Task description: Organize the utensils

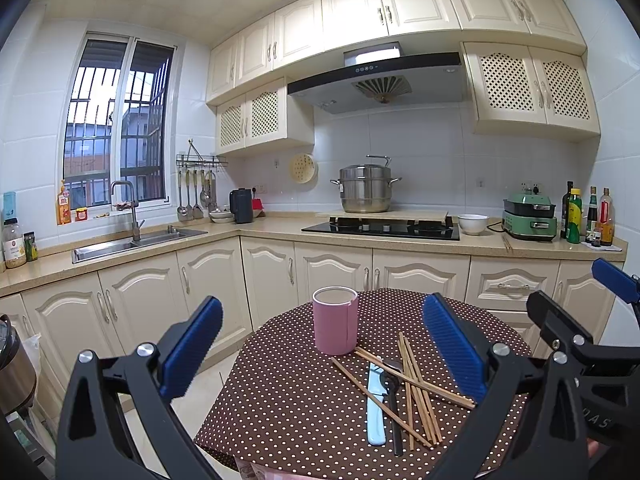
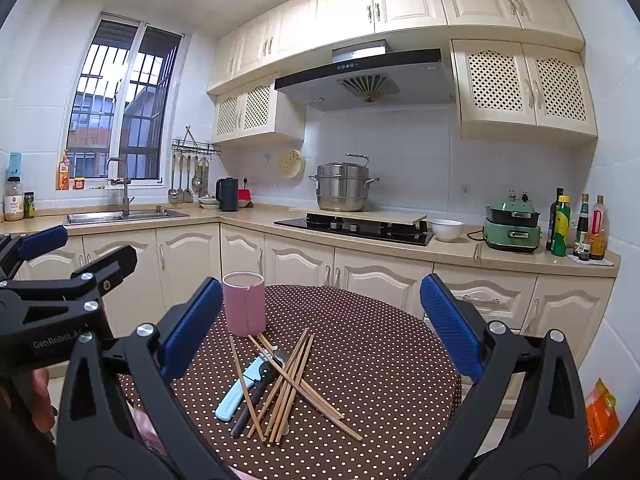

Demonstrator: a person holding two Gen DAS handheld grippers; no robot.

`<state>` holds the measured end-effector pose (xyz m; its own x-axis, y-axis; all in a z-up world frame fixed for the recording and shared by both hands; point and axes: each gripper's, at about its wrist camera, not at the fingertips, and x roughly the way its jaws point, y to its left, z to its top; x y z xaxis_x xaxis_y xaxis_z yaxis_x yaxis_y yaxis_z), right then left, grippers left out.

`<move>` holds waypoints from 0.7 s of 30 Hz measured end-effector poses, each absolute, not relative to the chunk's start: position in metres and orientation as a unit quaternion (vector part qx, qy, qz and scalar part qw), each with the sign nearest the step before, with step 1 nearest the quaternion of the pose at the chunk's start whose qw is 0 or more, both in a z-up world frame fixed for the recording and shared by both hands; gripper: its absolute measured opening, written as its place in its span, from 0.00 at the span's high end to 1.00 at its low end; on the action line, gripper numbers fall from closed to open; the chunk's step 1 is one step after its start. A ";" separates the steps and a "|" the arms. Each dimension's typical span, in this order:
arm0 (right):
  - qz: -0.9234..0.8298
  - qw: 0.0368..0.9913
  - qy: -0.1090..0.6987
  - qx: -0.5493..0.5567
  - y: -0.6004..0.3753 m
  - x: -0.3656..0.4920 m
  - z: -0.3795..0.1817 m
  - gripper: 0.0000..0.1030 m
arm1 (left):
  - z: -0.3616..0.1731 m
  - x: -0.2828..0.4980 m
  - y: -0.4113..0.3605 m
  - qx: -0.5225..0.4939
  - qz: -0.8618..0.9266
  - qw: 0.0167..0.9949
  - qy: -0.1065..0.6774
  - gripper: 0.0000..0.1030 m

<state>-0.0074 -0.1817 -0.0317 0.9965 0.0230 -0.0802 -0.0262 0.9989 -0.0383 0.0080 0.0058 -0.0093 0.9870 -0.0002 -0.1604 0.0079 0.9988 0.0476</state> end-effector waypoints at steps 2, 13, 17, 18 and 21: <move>0.012 0.999 0.040 -0.020 -0.182 -0.008 -0.032 0.06 | -0.012 0.010 0.007 0.023 -0.003 0.996 0.081 0.04; 0.013 0.999 0.042 -0.019 -0.183 -0.009 -0.033 0.06 | -0.014 0.008 0.013 0.023 -0.003 0.996 0.082 0.04; 0.013 0.999 0.042 -0.018 -0.183 -0.009 -0.034 0.06 | -0.014 0.008 0.013 0.024 -0.003 0.996 0.081 0.04; 0.012 0.999 0.042 -0.018 -0.183 -0.008 -0.033 0.06 | -0.012 0.008 0.011 0.024 -0.003 0.996 0.081 0.04; 0.013 0.999 0.044 -0.017 -0.184 -0.008 -0.032 0.06 | -0.016 0.006 0.006 0.025 0.000 0.996 0.082 0.04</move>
<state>-0.0083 -0.1835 -0.0319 0.9958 0.0245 -0.0879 -0.0275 0.9991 -0.0323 0.0063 0.0064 -0.0158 0.9866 0.0036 -0.1629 0.0046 0.9987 0.0500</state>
